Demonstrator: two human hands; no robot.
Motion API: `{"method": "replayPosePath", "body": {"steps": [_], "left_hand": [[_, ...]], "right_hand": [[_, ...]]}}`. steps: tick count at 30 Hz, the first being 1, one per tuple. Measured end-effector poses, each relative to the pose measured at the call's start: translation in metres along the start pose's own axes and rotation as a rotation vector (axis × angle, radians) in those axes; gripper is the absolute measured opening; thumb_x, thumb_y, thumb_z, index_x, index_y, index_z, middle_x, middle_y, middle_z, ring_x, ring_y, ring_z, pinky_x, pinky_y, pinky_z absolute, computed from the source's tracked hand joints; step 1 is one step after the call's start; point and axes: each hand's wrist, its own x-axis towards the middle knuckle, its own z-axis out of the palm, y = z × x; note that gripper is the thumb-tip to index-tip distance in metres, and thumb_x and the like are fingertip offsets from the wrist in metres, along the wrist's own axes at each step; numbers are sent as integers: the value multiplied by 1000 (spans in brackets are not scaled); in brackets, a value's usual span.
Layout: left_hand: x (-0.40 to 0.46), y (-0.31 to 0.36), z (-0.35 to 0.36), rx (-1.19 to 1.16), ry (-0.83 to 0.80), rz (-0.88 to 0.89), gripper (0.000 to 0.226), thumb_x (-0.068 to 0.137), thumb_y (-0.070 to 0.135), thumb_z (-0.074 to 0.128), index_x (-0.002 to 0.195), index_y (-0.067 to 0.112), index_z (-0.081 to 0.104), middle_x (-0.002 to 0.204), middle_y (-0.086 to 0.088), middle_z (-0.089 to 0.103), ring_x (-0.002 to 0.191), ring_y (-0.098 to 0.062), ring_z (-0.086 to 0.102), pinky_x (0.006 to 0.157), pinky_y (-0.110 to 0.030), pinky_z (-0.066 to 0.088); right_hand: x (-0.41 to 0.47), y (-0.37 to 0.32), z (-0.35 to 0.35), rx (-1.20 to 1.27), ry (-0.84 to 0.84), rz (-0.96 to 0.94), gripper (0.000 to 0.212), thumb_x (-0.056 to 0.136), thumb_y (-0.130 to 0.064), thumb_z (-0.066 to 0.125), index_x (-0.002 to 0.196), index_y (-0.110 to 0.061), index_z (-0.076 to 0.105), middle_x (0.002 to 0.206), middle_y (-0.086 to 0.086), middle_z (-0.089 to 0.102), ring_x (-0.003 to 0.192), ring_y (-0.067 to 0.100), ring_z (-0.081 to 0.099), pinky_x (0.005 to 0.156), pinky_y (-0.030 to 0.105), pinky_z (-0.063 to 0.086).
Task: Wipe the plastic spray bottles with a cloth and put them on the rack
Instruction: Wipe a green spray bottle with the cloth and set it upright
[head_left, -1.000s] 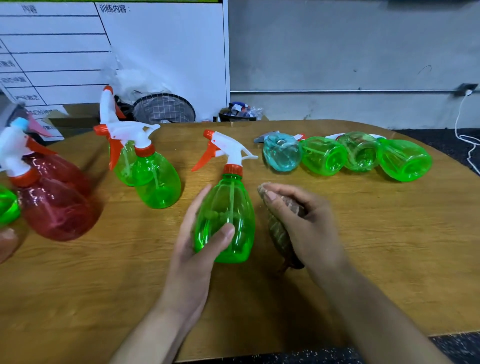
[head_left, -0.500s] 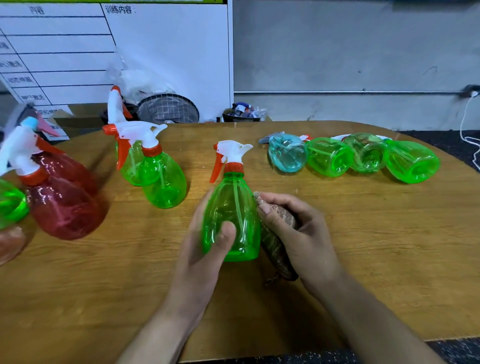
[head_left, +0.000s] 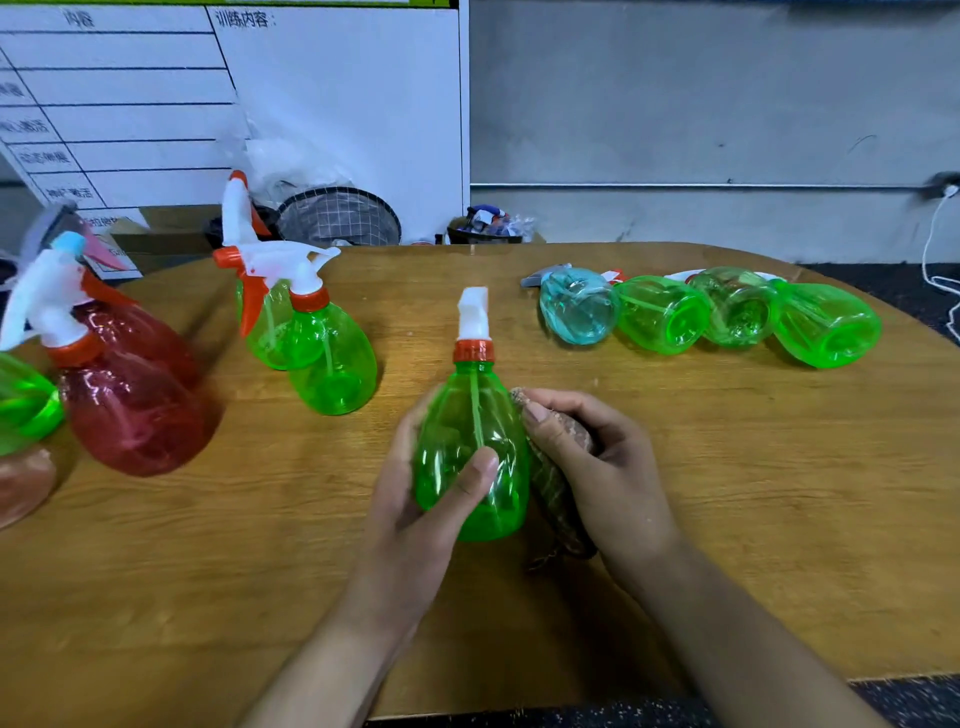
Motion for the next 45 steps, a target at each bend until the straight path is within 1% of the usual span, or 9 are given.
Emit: {"method": "replayPosePath", "body": {"steps": [4,12,18,22,25,28,33,38,45], "left_hand": [[1,-1,1,-19,60,-12,57,95,37,75,148,31,53,132,4,73,124,-16,69,97,-38,60],[4,-4,2,-82,81,-36,52,103,35,50,154,26,52,147,2,65,139,-18,59,118,-57,44],[3,-9,2,-62,71,14,47,114,38,30,153,25,51,146,-1,66,139,-22,59,112,-47,52],[0,-7,3,-5,-17,58,71,99,65,57,153,20,51,146,-8,64,138,-26,59,110,-46,53],[0,-5,4,68,-55,99,73,93,36,80,155,17,46,141,-7,67,132,-23,65,105,-39,57],[2,-8,4,85,-51,97,73,93,15,74,159,17,42,145,-6,66,135,-23,63,115,-50,51],[0,-14,6,62,-16,108,82,95,23,75,164,16,33,155,-6,57,145,-24,53,121,-57,41],[0,-20,9,94,4,132,82,85,-5,82,156,4,40,140,-9,66,133,-23,64,108,-35,55],[0,-25,5,270,36,182,86,73,6,91,148,16,50,126,7,71,121,-14,68,98,-26,57]], "right_hand": [[2,0,-2,20,44,5,24,90,-15,72,108,-1,77,105,10,79,101,26,76,84,30,60],[3,3,-1,-18,71,-43,26,87,-20,74,106,-3,78,102,5,80,96,16,76,81,23,57],[-5,2,1,-118,8,-256,23,91,-11,72,111,-1,75,108,1,78,101,11,74,85,20,56],[-6,5,5,-171,16,-300,23,93,-11,73,113,0,75,110,6,77,105,16,74,89,25,56],[-4,5,5,-174,33,-280,22,95,-10,72,114,0,76,111,7,78,105,18,74,91,27,56],[-5,3,2,-265,15,-326,24,96,-12,72,117,-2,75,111,8,77,103,17,73,90,20,52],[-9,5,4,-293,19,-355,25,97,-15,73,119,-4,75,109,12,75,99,20,72,88,18,50],[-7,1,3,-341,-7,-323,24,97,-19,73,118,-9,77,104,8,74,94,18,71,82,26,56],[4,-14,-7,-611,-47,-425,26,97,-24,75,121,-15,77,109,-2,71,100,8,69,82,21,56]]}}
